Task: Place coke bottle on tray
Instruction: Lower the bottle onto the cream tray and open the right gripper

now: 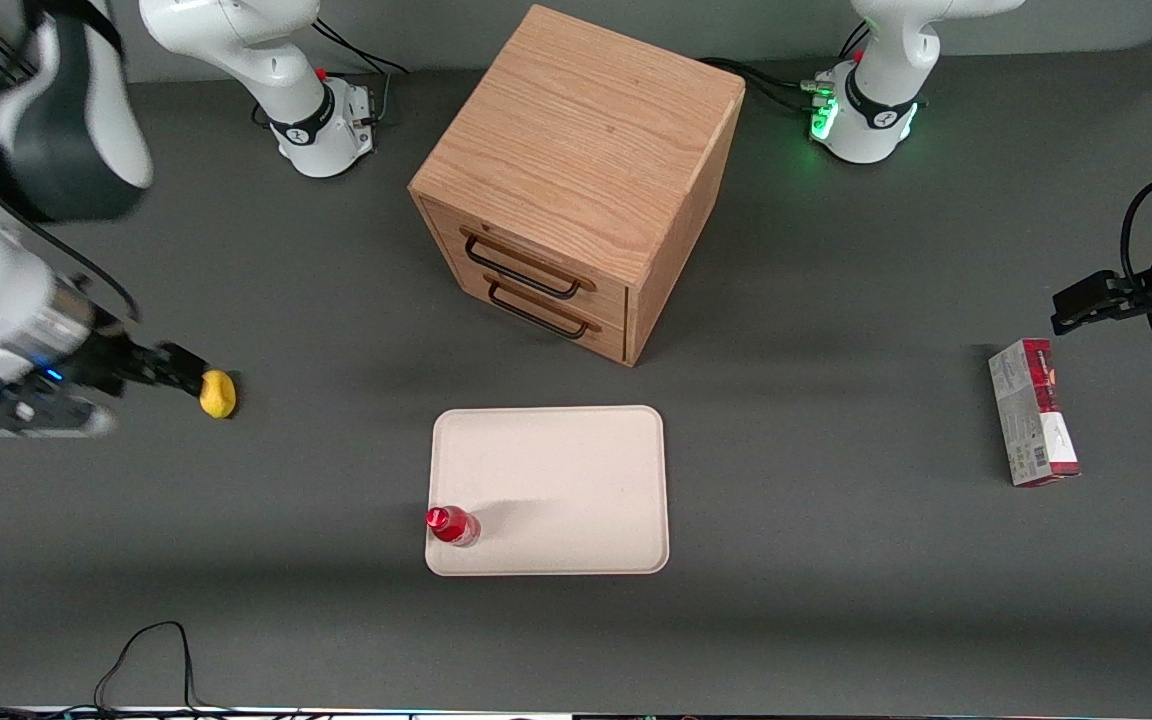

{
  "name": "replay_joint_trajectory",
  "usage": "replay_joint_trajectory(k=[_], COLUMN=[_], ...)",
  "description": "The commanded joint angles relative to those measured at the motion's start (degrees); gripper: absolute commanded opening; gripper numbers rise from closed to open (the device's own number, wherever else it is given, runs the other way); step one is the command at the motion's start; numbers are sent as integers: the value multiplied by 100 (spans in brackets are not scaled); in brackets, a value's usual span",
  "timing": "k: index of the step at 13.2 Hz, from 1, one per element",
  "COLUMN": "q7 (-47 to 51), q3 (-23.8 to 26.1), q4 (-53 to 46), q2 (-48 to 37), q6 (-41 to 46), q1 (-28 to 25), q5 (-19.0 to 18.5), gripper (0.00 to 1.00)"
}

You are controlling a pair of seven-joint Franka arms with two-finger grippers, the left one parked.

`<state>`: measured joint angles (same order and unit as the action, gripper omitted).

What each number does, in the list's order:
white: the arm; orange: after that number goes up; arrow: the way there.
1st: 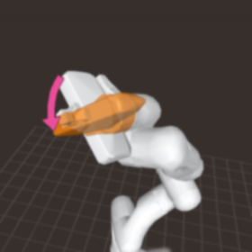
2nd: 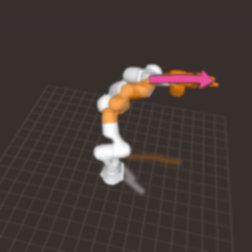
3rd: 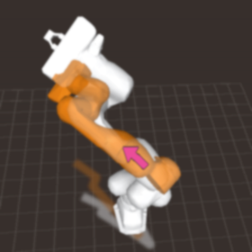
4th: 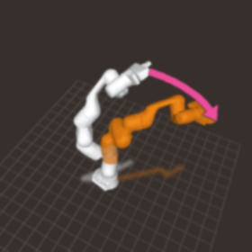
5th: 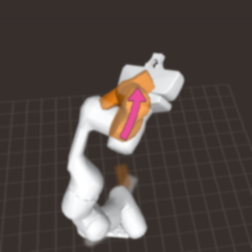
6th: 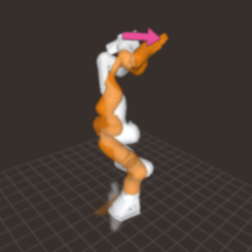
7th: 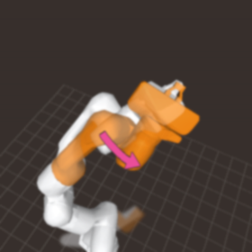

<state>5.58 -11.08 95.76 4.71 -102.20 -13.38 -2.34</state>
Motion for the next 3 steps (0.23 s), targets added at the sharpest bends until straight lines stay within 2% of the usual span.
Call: replay_joint_trajectory(k=[1,3], q7=[-136,-127], q3=[-70,-70], q4=[708,664], q2=[-611,-611], q6=[15,51], q1=[2,28], q5=[120,120], gripper=[100,100])
